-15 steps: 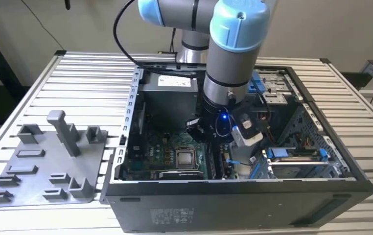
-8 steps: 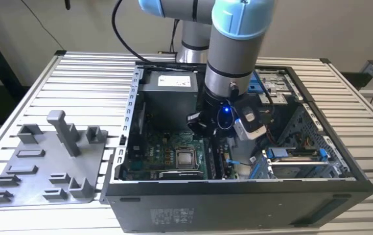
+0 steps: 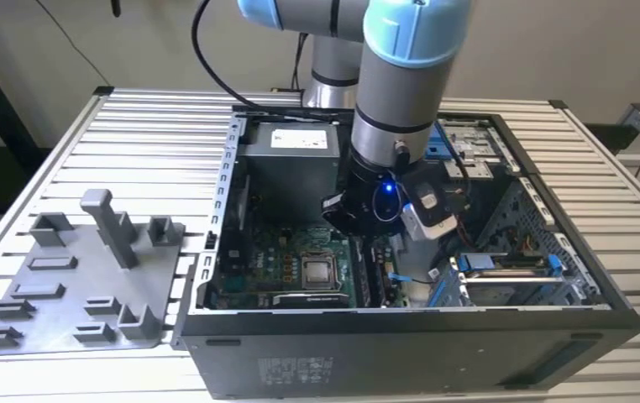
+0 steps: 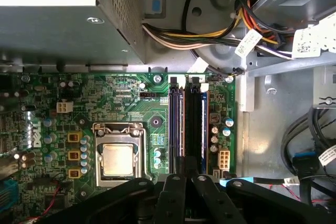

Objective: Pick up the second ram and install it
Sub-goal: 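Insert the second ram into the second slot, then press down the second ram until it locks into place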

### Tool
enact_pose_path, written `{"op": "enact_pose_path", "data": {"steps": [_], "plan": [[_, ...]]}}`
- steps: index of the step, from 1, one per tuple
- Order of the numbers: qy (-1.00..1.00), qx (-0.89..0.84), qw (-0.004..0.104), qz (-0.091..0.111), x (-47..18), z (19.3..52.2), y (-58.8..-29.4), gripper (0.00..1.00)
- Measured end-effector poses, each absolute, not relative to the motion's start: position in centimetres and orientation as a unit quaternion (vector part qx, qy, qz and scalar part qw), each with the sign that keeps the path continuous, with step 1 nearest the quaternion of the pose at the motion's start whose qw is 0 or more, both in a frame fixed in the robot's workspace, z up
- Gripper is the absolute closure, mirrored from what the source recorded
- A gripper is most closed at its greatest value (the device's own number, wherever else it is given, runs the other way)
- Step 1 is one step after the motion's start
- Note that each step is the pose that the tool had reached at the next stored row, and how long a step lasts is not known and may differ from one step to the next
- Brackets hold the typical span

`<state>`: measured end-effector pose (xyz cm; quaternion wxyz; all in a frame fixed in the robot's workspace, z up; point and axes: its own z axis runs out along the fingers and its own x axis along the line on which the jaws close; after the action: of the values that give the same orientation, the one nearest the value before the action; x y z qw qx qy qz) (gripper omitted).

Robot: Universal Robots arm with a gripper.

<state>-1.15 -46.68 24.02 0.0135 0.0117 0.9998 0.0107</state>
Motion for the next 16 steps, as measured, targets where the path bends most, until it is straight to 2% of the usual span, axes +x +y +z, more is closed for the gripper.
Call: {"op": "enact_pose_path", "data": {"steps": [16], "plan": [[1.000, -0.010, 0.013, 0.011, -1.15, 24.03, -46.69, 0.89]]}}
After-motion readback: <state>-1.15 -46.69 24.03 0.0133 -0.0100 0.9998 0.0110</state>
